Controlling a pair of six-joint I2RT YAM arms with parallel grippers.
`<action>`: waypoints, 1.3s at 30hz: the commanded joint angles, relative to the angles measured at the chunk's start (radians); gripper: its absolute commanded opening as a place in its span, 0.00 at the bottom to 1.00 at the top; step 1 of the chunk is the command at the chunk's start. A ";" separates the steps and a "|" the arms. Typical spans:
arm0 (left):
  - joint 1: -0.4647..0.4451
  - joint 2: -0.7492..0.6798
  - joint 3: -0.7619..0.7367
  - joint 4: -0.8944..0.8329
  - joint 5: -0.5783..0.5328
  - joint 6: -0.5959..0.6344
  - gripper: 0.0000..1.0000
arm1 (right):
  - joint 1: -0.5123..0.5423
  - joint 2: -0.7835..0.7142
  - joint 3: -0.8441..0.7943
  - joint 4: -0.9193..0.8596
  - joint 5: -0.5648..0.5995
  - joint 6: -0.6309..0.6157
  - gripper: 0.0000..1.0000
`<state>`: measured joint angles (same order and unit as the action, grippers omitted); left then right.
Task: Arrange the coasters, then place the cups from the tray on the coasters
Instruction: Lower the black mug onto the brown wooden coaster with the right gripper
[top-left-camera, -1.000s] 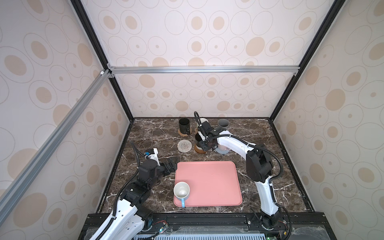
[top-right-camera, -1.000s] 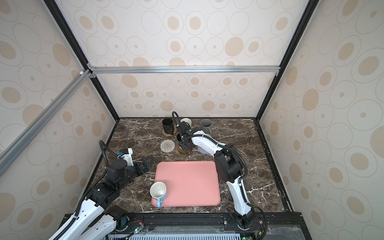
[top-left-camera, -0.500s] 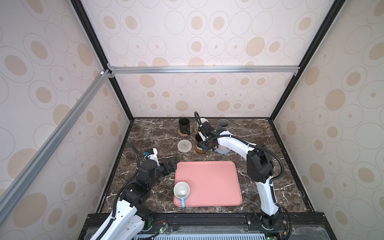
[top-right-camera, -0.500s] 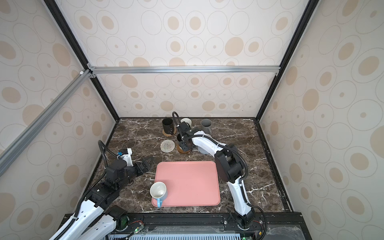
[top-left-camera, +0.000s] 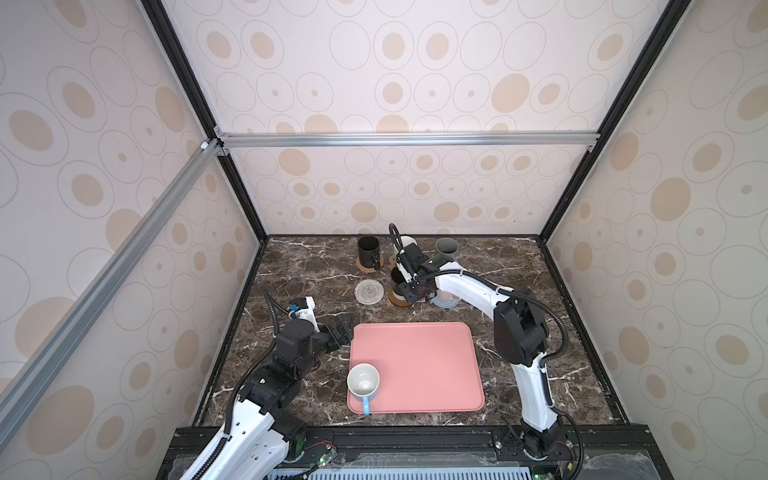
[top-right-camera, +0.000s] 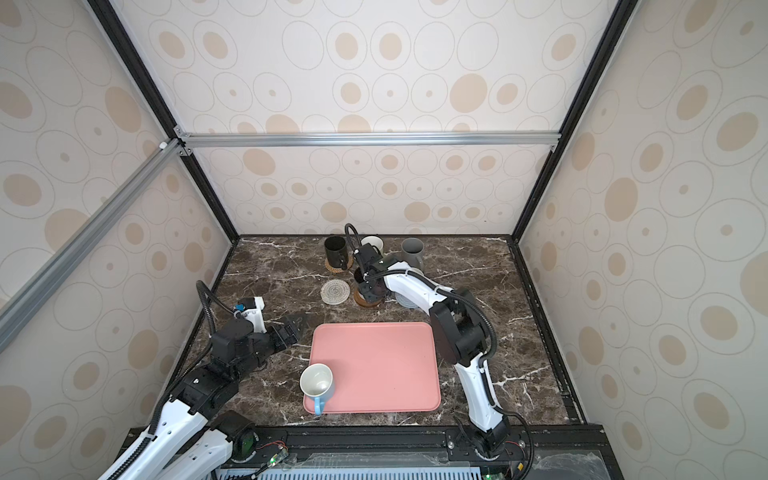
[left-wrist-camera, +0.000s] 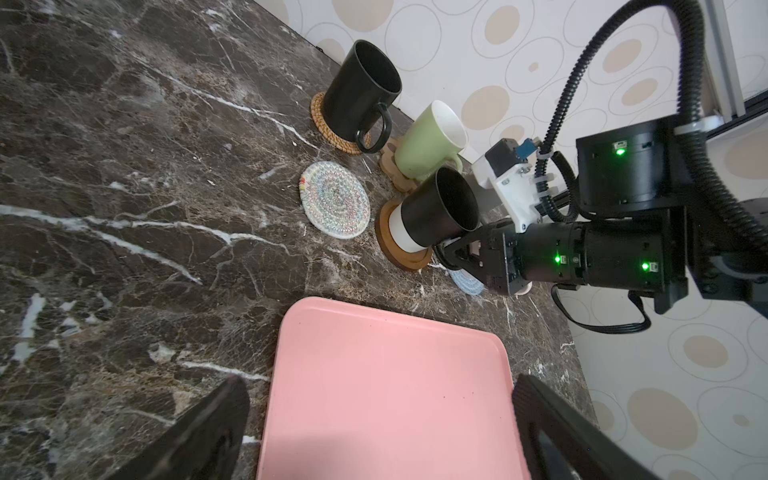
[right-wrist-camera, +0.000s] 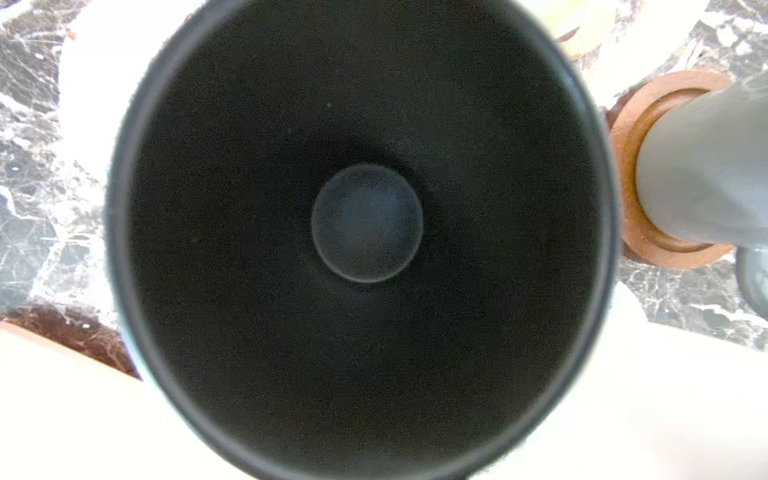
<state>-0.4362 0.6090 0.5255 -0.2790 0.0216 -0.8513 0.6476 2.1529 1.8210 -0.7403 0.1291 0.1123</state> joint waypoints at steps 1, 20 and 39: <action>0.008 -0.014 0.010 -0.020 -0.015 -0.013 1.00 | -0.004 -0.030 -0.015 -0.036 0.003 -0.010 0.14; 0.008 -0.024 0.019 -0.040 -0.022 -0.015 1.00 | -0.005 -0.044 -0.024 -0.037 -0.002 -0.010 0.19; 0.008 -0.017 0.057 -0.062 -0.024 0.017 1.00 | -0.004 -0.063 -0.012 -0.045 -0.014 -0.004 0.44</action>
<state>-0.4362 0.5915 0.5297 -0.3309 0.0154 -0.8497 0.6476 2.1429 1.8122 -0.7643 0.1253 0.1108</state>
